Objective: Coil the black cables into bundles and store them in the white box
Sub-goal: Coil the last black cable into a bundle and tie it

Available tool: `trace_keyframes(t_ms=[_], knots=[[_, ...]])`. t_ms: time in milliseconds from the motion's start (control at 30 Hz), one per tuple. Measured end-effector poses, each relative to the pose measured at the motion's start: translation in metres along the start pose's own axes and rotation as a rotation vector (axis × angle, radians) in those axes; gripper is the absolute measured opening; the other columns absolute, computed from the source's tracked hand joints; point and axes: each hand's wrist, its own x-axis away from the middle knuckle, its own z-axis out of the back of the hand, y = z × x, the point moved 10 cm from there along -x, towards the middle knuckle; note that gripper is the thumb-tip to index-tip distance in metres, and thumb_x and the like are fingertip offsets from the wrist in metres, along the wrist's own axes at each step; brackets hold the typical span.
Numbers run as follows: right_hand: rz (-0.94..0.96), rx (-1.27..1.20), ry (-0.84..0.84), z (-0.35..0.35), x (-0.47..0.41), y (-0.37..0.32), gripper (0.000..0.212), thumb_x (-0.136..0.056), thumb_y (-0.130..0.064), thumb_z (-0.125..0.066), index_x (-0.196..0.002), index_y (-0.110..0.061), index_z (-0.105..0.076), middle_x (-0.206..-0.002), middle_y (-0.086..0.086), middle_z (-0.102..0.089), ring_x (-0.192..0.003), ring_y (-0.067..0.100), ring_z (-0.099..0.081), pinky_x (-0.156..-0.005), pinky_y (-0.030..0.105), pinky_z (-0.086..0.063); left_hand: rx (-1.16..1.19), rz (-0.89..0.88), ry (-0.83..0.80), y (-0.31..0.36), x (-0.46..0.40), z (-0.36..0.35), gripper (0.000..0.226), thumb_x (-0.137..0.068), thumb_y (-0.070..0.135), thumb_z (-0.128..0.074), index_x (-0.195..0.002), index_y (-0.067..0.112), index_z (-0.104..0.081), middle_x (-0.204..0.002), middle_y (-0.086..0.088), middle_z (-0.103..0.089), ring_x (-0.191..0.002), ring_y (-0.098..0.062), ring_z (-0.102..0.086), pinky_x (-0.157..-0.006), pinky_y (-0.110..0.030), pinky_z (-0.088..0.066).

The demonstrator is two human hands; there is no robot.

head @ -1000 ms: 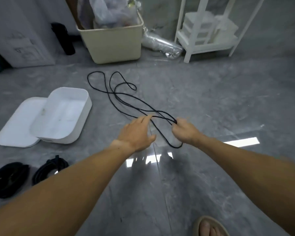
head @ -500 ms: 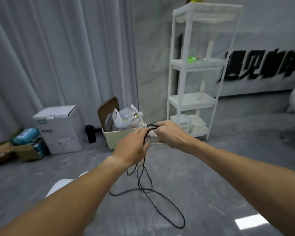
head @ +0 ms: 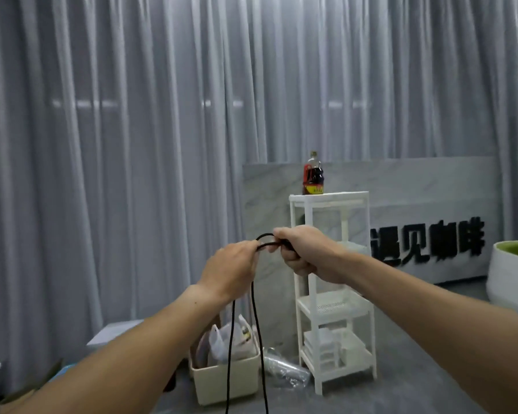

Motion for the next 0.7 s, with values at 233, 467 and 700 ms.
trace_keyframes(t_ms=[233,467,700], knots=[[0.023,-0.198,-0.033,0.012,0.028,-0.091,0.033,-0.107,-0.028,-0.039,-0.089,-0.011,-0.059,-0.047,-0.007,-0.03,-0.034,0.005,-0.021,-0.03,0.016,-0.016,0.855,0.256,-0.057,0.024,-0.007,0.09,0.025,-0.105,0.015,-0.045,-0.115,0.017,-0.067,-0.114,-0.003,-0.066,-0.085,-0.021,-0.07,-0.075,-0.035,-0.056],[0.107,-0.167,0.004,0.016,0.045,-0.166,0.03,-0.107,-0.025,-0.04,-0.088,-0.009,-0.058,-0.046,-0.007,-0.029,-0.035,0.006,-0.022,-0.032,0.017,-0.015,0.849,0.193,-0.044,0.041,-0.015,0.162,0.016,-0.108,0.016,-0.037,-0.109,0.015,-0.053,-0.104,-0.008,-0.069,-0.071,-0.019,-0.068,-0.071,-0.034,-0.055],[0.189,-0.16,0.136,0.036,0.054,-0.228,0.034,-0.107,-0.022,-0.045,-0.082,-0.005,-0.061,-0.046,-0.005,-0.025,-0.034,0.007,-0.021,-0.032,0.019,-0.017,1.127,0.302,-0.236,0.051,-0.031,0.201,0.024,-0.099,0.03,-0.058,-0.119,0.018,-0.063,-0.066,0.005,-0.042,-0.048,-0.009,-0.037,-0.046,-0.023,-0.038]])
